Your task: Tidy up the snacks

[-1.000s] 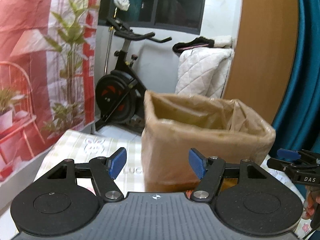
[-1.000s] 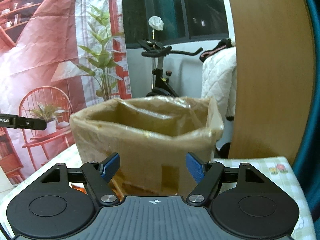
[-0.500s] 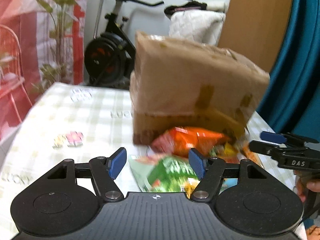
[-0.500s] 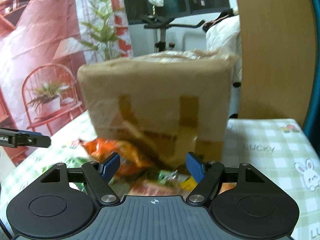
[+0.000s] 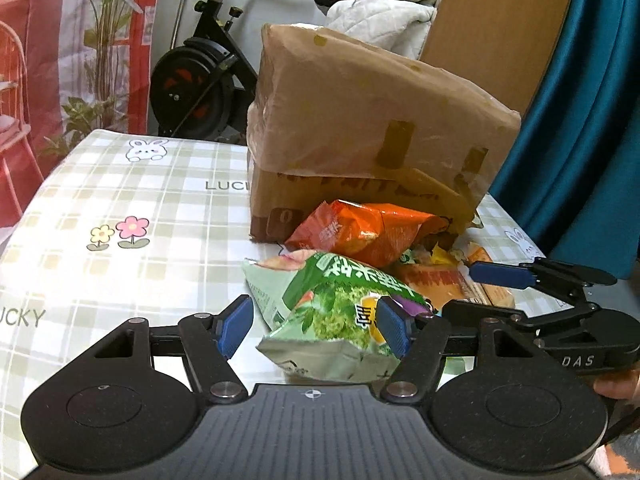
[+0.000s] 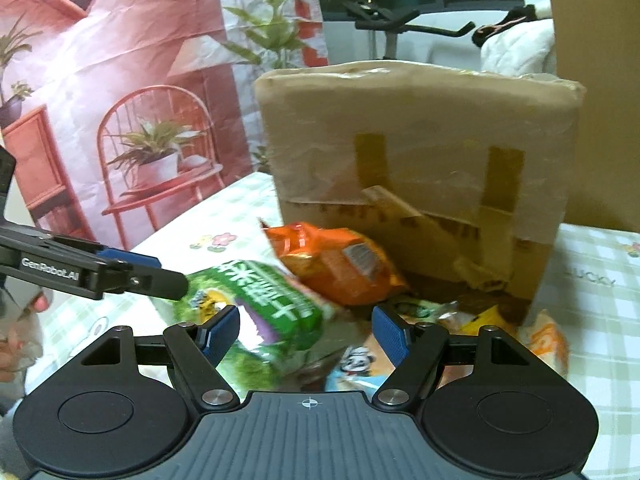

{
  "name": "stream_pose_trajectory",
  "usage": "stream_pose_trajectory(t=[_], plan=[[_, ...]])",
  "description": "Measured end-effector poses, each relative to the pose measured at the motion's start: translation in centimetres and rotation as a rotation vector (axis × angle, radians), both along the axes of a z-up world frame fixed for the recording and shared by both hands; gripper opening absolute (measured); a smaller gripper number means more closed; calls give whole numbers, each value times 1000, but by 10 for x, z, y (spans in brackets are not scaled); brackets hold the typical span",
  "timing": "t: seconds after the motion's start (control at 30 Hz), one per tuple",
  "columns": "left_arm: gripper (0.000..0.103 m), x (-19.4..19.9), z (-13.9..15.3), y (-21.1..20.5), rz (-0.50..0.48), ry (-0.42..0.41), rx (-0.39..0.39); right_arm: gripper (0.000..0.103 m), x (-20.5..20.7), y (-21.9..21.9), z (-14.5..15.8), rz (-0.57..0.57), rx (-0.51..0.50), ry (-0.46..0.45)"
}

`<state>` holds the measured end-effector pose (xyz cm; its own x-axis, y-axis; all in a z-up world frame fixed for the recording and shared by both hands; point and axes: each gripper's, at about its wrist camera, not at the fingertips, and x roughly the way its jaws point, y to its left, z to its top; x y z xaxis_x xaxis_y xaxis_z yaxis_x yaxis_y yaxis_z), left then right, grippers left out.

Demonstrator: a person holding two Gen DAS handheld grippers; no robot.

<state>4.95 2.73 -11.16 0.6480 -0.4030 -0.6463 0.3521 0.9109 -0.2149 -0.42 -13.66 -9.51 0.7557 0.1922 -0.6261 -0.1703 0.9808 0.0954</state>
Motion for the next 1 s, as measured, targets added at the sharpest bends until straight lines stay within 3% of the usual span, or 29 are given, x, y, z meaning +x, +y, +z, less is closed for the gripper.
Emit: stream_pose_trajectory(t=[0.13, 0.4, 0.5, 0.53, 0.63, 1.0], plan=[[70, 3, -4, -5, -16, 8, 7, 81, -3, 14, -5, 67, -19, 25], [70, 13, -19, -13, -39, 45, 2, 80, 6, 26, -28, 103, -32, 114], [69, 16, -23, -14, -46, 60, -24, 69, 10, 27, -35, 109, -27, 138], [67, 16, -24, -14, -55, 63, -28, 59, 11, 28, -37, 114, -23, 143], [58, 10, -20, -20, -76, 29, 2, 50, 9, 33, -35, 124, -35, 134], [53, -20, 33, -15, -45, -109, 11, 46, 1, 44, 12, 174, -24, 22]])
